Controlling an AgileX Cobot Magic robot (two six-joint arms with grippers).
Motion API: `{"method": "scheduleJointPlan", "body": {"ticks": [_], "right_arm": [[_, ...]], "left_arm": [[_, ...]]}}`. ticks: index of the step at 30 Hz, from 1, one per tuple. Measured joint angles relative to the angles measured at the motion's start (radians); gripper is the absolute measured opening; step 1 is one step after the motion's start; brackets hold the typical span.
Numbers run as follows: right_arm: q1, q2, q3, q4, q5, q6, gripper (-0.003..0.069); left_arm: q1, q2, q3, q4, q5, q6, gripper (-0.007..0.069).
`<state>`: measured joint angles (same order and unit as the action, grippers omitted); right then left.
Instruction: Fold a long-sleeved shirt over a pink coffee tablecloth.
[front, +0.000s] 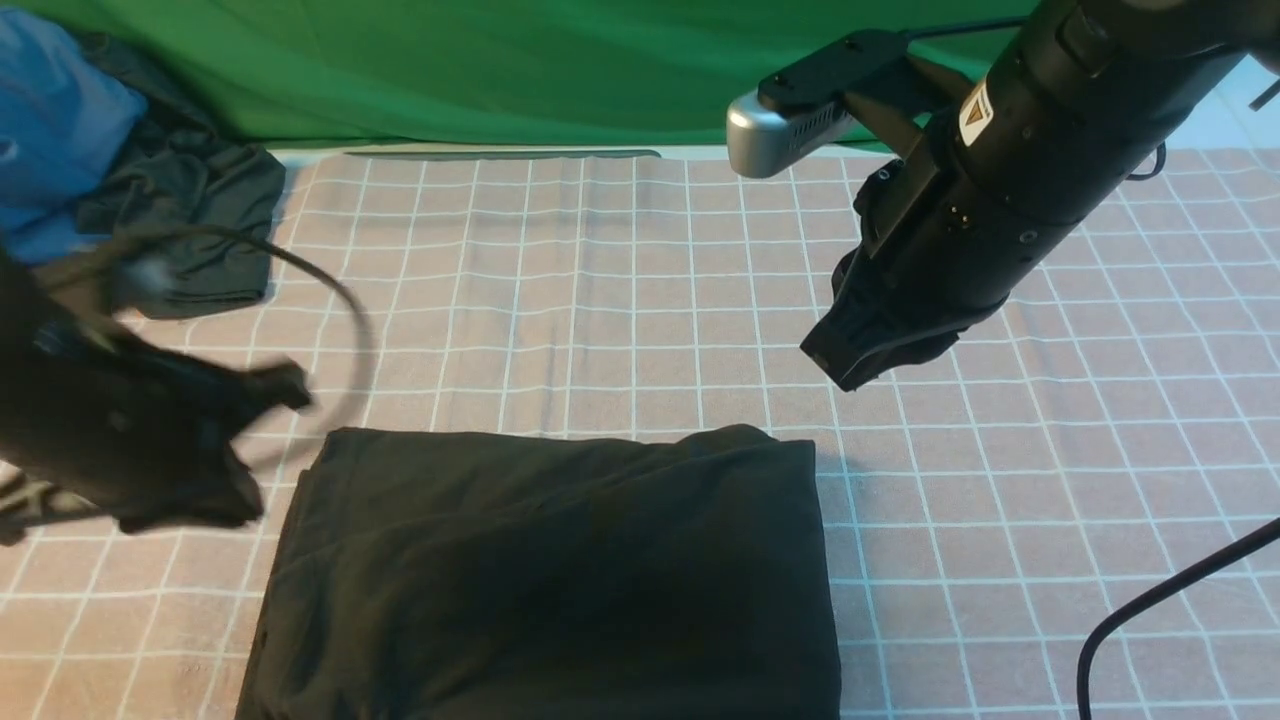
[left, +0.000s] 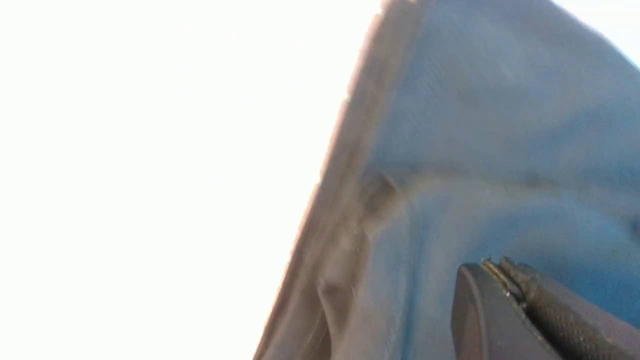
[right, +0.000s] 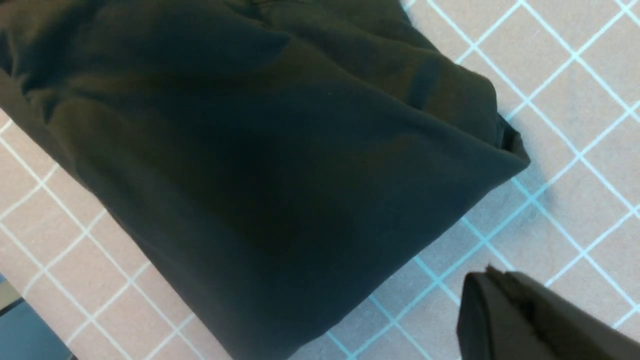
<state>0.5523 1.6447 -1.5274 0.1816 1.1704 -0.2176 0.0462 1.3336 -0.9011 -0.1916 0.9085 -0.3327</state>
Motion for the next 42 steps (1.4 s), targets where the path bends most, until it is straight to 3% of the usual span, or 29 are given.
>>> {"method": "scheduleJointPlan", "body": {"ticks": [4, 8, 11, 18, 22, 24, 29, 32, 35, 37, 38, 39, 42], "right_arm": [[0.000, 0.000, 0.000, 0.000, -0.006, 0.000, 0.0043], [0.000, 0.000, 0.000, 0.000, -0.022, 0.000, 0.0044], [0.000, 0.000, 0.000, 0.000, -0.033, 0.000, 0.0044], [0.000, 0.000, 0.000, 0.000, -0.048, 0.000, 0.0044], [-0.001, 0.000, 0.000, 0.000, -0.048, 0.000, 0.0044], [-0.001, 0.000, 0.000, 0.000, -0.049, 0.000, 0.0044], [-0.001, 0.000, 0.000, 0.000, -0.055, 0.000, 0.0044], [-0.001, 0.000, 0.000, 0.000, -0.063, 0.000, 0.0044], [-0.001, 0.000, 0.000, 0.000, -0.074, 0.000, 0.0044], [-0.001, 0.000, 0.000, 0.000, -0.087, 0.000, 0.0044], [-0.001, 0.000, 0.000, 0.000, -0.090, 0.000, 0.0044], [-0.001, 0.000, 0.000, 0.000, -0.098, -0.005, 0.0044], [-0.001, 0.000, 0.000, 0.000, -0.103, -0.019, 0.0045]], "left_arm": [[0.096, 0.078, 0.000, -0.132, -0.031, 0.190, 0.0015], [0.084, 0.141, 0.000, -0.107, -0.092, 0.242, 0.0053], [0.061, 0.184, 0.000, -0.063, -0.178, 0.242, 0.0125], [-0.001, 0.282, -0.001, -0.033, -0.387, 0.271, 0.0413], [-0.012, 0.339, -0.001, -0.033, -0.420, 0.288, 0.0523], [-0.012, 0.366, -0.001, -0.033, -0.421, 0.295, 0.0540], [-0.012, 0.385, -0.004, -0.032, -0.419, 0.343, 0.0532], [-0.012, 0.390, -0.008, -0.029, -0.413, 0.370, 0.0487], [-0.012, 0.394, -0.009, -0.026, -0.414, 0.378, 0.0380], [-0.012, 0.397, -0.009, -0.026, -0.415, 0.390, 0.0254], [-0.012, 0.397, -0.009, -0.026, -0.415, 0.392, 0.0243], [-0.012, 0.399, -0.010, -0.030, -0.414, 0.405, 0.0161], [-0.012, 0.399, -0.012, -0.037, -0.401, 0.434, 0.0052]]}}
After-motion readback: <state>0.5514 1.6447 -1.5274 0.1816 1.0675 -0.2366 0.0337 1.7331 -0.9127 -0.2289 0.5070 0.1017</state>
